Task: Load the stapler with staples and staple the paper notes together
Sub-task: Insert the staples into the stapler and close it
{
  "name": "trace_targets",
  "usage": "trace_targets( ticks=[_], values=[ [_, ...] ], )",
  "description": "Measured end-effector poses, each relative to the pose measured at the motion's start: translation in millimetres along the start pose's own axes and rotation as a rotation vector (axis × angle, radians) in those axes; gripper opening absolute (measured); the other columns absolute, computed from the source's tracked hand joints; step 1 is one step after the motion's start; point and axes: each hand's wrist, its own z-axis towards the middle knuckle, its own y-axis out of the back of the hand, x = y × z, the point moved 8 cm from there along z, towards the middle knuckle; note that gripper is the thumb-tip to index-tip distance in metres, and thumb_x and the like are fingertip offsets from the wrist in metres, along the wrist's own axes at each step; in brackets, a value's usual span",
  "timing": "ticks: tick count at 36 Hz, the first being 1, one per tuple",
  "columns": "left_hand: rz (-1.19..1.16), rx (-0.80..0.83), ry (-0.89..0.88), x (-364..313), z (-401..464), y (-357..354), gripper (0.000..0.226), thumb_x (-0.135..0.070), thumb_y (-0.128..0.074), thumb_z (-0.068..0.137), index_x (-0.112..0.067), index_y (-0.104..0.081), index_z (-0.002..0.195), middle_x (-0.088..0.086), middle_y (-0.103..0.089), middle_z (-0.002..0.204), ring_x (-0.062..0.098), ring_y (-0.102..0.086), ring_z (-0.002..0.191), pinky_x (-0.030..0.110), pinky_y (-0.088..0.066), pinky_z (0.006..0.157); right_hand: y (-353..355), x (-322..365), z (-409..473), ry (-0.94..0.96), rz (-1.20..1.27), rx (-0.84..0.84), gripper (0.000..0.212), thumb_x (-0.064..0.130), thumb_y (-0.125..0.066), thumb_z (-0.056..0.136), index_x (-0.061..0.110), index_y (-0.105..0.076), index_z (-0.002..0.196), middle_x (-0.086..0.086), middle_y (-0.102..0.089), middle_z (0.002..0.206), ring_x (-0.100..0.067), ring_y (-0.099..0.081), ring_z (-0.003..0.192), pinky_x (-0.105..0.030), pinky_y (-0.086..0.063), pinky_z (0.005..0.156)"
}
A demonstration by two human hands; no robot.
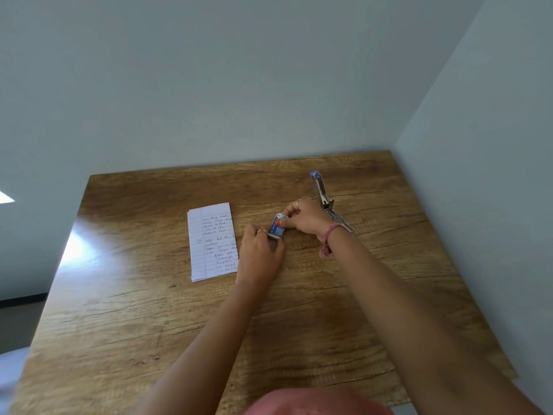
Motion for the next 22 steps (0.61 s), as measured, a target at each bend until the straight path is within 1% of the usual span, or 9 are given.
trace_targets(
  ticks=[3, 5, 8, 10, 13, 15, 17, 20, 22],
  values=[
    [-0.022, -0.004, 0.013, 0, -1, 0, 0.039, -0.019, -0.063, 0.088, 0.000, -0.058, 0.122, 0.011, -0.051, 0.111, 0.024, -0.055, 0.101, 0.031, -0.044, 0.094, -2, -2, 3, -0.030, 0.010, -0.012, 0.014, 0.030, -0.078, 0.077, 0.027, -0.066, 0.073, 0.007, -0.066, 0.085, -0.015, -0.062, 0.091, -0.035, -0.051, 0.085],
    [-0.039, -0.009, 0.018, 0, -2, 1, 0.039, -0.019, -0.064, 0.087, 0.000, -0.059, 0.122, 0.011, -0.051, 0.110, 0.024, -0.055, 0.100, 0.030, -0.044, 0.092, -2, -3, 4, -0.043, 0.015, -0.016, 0.014, 0.030, -0.077, 0.078, 0.028, -0.066, 0.069, 0.008, -0.066, 0.085, -0.015, -0.062, 0.091, -0.037, -0.051, 0.088],
    [-0.051, -0.023, 0.018, 1, -4, 2, 0.042, -0.018, -0.066, 0.086, 0.000, -0.059, 0.124, 0.011, -0.050, 0.110, 0.023, -0.056, 0.099, 0.024, -0.040, 0.089, -2, -3, 5, -0.060, 0.043, -0.009, 0.014, 0.026, -0.076, 0.079, 0.025, -0.067, 0.068, 0.004, -0.069, 0.085, -0.018, -0.064, 0.090, -0.039, -0.052, 0.089],
    [-0.054, -0.027, 0.025, 3, -6, 3, 0.047, -0.018, -0.067, 0.085, 0.001, -0.056, 0.127, 0.010, -0.049, 0.111, 0.023, -0.055, 0.101, 0.022, -0.038, 0.089, -1, -3, 6, -0.070, 0.076, -0.013, 0.014, 0.024, -0.076, 0.080, 0.023, -0.068, 0.070, 0.003, -0.069, 0.083, -0.016, -0.063, 0.083, -0.037, -0.053, 0.086],
    [-0.063, -0.022, 0.029, 7, -10, 2, 0.051, -0.018, -0.067, 0.085, 0.001, -0.054, 0.130, 0.005, -0.045, 0.110, 0.022, -0.054, 0.103, 0.024, -0.042, 0.091, 2, -4, 7, -0.081, 0.110, -0.029, 0.016, 0.022, -0.074, 0.082, 0.023, -0.066, 0.068, 0.009, -0.065, 0.075, -0.007, -0.056, 0.063, -0.028, -0.051, 0.073],
    [-0.071, -0.016, 0.030, 8, -12, 3, 0.052, -0.019, -0.067, 0.085, 0.000, -0.053, 0.132, 0.005, -0.044, 0.111, 0.022, -0.054, 0.104, 0.029, -0.046, 0.093, 3, -3, 8, -0.064, 0.113, -0.040, 0.021, 0.021, -0.074, 0.082, 0.026, -0.064, 0.065, 0.010, -0.063, 0.070, -0.005, -0.053, 0.057, -0.022, -0.047, 0.064],
    [-0.081, -0.019, 0.031, 9, -12, 3, 0.053, -0.020, -0.067, 0.085, -0.001, -0.053, 0.132, 0.006, -0.045, 0.112, 0.022, -0.055, 0.104, 0.031, -0.047, 0.094, 3, -2, 8, -0.042, 0.110, -0.051, 0.023, 0.020, -0.074, 0.083, 0.027, -0.062, 0.064, 0.009, -0.062, 0.068, -0.007, -0.054, 0.059, -0.026, -0.051, 0.066],
    [-0.100, -0.028, 0.041, 12, -12, 3, 0.054, -0.023, -0.067, 0.085, -0.003, -0.052, 0.133, 0.003, -0.045, 0.112, 0.018, -0.055, 0.100, 0.026, -0.046, 0.089, 2, -3, 6, -0.020, 0.125, -0.074, 0.013, 0.022, -0.074, 0.082, 0.022, -0.061, 0.078, 0.007, -0.061, 0.076, -0.014, -0.061, 0.078, -0.035, -0.054, 0.082],
    [-0.114, -0.038, 0.047, 14, -12, 4, 0.055, -0.024, -0.068, 0.084, -0.004, -0.052, 0.133, -0.001, -0.043, 0.111, 0.015, -0.054, 0.096, 0.021, -0.044, 0.086, 4, -2, 2, 0.021, 0.094, -0.113, 0.017, 0.025, -0.073, 0.083, 0.020, -0.060, 0.091, 0.009, -0.057, 0.078, -0.011, -0.059, 0.079, -0.031, -0.052, 0.079]
  ],
)
